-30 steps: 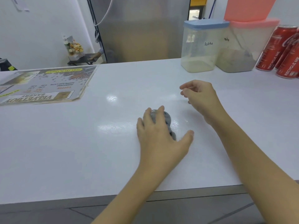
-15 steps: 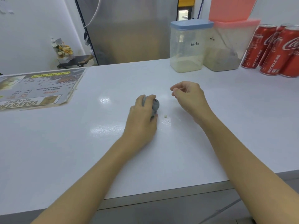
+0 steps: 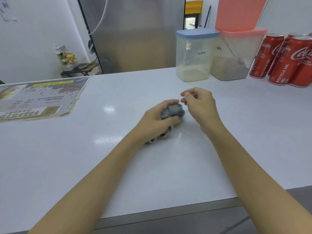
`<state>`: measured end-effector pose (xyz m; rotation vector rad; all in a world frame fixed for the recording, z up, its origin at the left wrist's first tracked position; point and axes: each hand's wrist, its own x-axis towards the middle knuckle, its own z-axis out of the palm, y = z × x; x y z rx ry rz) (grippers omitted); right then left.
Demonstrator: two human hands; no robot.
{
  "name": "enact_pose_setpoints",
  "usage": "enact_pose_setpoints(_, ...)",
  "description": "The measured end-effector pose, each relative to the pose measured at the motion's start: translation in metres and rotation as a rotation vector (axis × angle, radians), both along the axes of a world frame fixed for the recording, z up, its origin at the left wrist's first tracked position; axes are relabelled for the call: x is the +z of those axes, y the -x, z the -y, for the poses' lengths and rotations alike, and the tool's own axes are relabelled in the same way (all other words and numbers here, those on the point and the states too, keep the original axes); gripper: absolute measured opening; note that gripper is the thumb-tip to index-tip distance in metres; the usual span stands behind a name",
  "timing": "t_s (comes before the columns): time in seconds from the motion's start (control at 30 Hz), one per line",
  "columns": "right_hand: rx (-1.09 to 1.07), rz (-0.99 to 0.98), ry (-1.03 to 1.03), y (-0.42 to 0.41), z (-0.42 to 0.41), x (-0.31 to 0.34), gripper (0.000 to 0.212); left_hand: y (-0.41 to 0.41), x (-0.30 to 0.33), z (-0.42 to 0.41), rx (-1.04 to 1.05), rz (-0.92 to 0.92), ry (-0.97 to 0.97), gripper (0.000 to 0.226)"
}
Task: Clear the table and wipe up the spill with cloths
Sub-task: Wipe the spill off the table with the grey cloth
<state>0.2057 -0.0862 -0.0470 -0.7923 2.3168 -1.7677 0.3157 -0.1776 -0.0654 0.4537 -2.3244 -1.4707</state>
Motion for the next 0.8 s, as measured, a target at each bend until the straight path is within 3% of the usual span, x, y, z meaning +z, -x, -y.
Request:
enact_pose_setpoints(0.13,-0.026,-0.019,0.003,0.001,-0.003,0.0,0.021,-0.002,-0.002,-0.013,-0.288,-0.009,0.344,0.053)
enact_pose_setpoints(0.33,0.133,0.028,-0.034,0.0,-0.008,0.003,0.021,-0.01,0.005,-0.008,-0.424,0.087,0.3,0.069)
enact_pose_setpoints(0.57,0.597,-0.067,-0.251,-0.012,-0.037,-0.003,0.031,-0.024,0.004,0.007,-0.348,0.189,0.211,0.055)
enact_pose_setpoints(0.8,0.577,-0.23,-0.546,-0.021,-0.06,0.004,0.043,-0.028,-0.005,0.003,-0.223,0.188,0.256,0.043)
